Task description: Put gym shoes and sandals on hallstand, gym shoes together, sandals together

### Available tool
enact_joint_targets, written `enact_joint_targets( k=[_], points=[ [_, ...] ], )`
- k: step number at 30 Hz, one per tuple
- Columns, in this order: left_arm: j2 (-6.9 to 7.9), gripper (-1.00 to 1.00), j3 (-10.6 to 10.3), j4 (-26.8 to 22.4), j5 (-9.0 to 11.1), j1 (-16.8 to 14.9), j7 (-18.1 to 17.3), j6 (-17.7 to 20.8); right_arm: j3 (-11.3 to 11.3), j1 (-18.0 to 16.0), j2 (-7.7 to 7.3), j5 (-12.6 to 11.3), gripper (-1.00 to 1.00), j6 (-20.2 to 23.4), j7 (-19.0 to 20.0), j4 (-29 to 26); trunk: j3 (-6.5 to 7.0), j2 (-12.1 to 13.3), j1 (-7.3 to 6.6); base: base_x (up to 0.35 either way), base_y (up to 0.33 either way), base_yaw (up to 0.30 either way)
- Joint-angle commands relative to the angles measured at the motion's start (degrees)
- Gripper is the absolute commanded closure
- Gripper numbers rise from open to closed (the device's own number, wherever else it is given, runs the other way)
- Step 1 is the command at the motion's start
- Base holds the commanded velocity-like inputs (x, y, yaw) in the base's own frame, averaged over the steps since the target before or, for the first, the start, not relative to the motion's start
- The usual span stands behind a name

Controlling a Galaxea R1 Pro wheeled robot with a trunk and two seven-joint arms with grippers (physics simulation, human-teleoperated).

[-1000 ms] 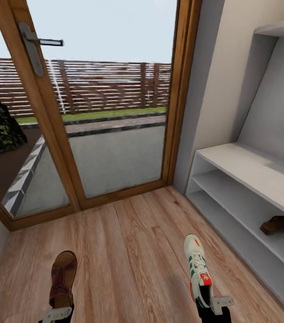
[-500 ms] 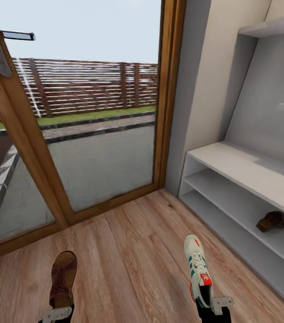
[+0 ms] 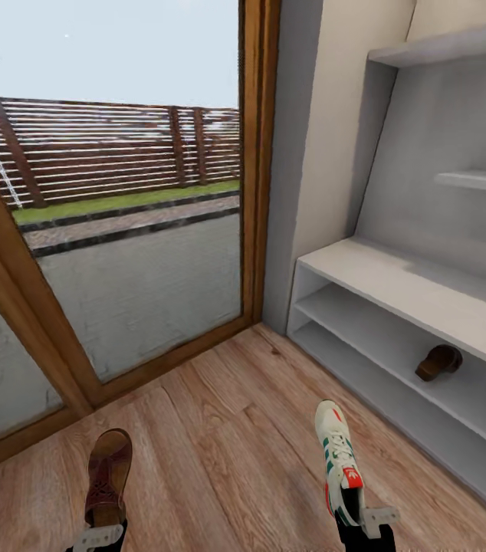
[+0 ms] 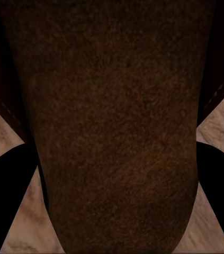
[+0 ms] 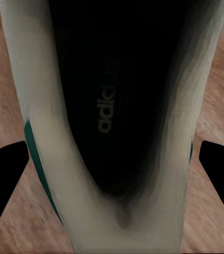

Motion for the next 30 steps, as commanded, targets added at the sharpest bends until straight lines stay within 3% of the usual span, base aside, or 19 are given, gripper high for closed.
enact_joint_targets(
  k=[1, 16, 30],
  points=[
    [-0.05, 1.0, 0.48, 0.01, -0.59, -0.04, -0.36, -0.25, -0.49, -0.05, 0.03, 0.26, 1.0, -0.22, 0.4, 0.06, -0.04, -0.02, -0.01, 0.001, 0.003, -0.266],
    [-0.05, 1.0, 0.46, 0.01, -0.79, -0.04, -0.36, -0.25, -0.49, -0.06, 0.03, 0.26, 1.0, -0.21, 0.4, 0.06, -0.04, -0.02, -0.01, 0.013, 0.012, -0.266],
    [-0.05, 1.0, 0.45, 0.01, -0.71, -0.04, -0.36, -0.25, -0.49, -0.05, 0.03, 0.26, 1.0, -0.21, 0.4, 0.06, -0.04, -0.02, -0.01, 0.219, 0.234, -0.266]
  ],
)
